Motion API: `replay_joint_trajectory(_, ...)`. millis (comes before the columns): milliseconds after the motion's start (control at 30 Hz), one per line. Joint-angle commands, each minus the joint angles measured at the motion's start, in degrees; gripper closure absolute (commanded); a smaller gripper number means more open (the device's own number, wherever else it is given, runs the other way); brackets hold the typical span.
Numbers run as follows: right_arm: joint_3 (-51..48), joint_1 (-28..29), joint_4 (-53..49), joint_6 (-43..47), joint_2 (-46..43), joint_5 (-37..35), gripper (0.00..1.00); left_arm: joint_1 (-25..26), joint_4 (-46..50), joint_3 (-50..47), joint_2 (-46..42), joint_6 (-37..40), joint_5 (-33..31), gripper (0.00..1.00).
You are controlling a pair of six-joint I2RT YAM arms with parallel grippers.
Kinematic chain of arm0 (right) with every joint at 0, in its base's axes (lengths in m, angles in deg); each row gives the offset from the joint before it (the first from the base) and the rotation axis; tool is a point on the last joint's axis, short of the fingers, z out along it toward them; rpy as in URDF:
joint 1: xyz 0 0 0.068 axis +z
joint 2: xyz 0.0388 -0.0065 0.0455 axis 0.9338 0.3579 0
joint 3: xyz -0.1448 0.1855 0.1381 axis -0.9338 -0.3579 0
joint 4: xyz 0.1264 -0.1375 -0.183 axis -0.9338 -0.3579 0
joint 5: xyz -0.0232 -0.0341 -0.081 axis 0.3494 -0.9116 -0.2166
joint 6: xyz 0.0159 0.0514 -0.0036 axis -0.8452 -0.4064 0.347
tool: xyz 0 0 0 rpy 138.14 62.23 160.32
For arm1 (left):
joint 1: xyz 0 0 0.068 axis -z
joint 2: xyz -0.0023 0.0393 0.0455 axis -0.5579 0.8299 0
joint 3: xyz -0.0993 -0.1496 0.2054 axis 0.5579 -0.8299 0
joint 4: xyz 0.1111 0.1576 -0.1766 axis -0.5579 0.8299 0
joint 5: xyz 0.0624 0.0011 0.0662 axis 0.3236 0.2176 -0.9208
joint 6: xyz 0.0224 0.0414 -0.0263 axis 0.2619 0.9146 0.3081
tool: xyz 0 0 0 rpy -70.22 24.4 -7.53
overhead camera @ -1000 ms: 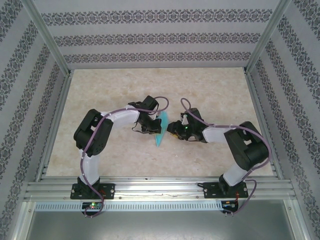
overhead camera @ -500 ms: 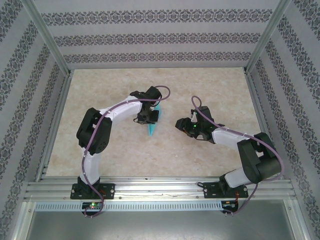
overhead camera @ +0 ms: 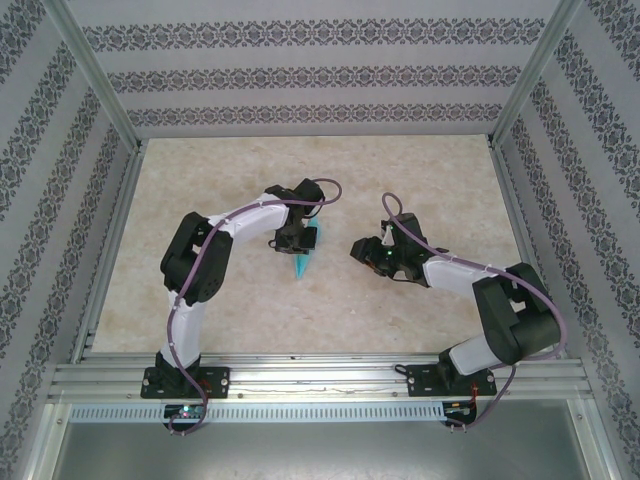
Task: Fold a paper plane with a square sheet of paper (pick it up from the middle)
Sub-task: Move a paper plane to the center of the table.
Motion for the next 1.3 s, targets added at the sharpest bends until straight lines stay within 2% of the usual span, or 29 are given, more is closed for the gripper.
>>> replay_joint_trajectory(0,0.0,-0.6,-0.4,0.9,1.5,0.7,0.53,-0.2,1.2,-0.3,1.4,-0.5,0.3,0.95)
replay_joint_trajectory(367,0.2,-0.6,0.2,0.4,2.6,1.7,0.52,-0.2,0.5,-1.0,2.2,-0.9,-0.6,0.92)
replay_joint_trajectory(733,0.5,-0.6,0.9,0.1,2.7,2.5,0.52,-0.2,0.0,-1.5,3.1,-1.6,-1.4,0.83)
replay_joint_trajectory(967,0.5,-0.6,1.0,0.0,3.2,2.6,0.51,0.0,-0.6,-1.6,3.0,-2.2,-1.6,0.82)
replay_joint_trajectory(1267,0.7,-0.6,1.1,0.0,3.1,2.6,0.51,1.7,1.5,-1.6,5.7,-7.6,-9.9,0.77)
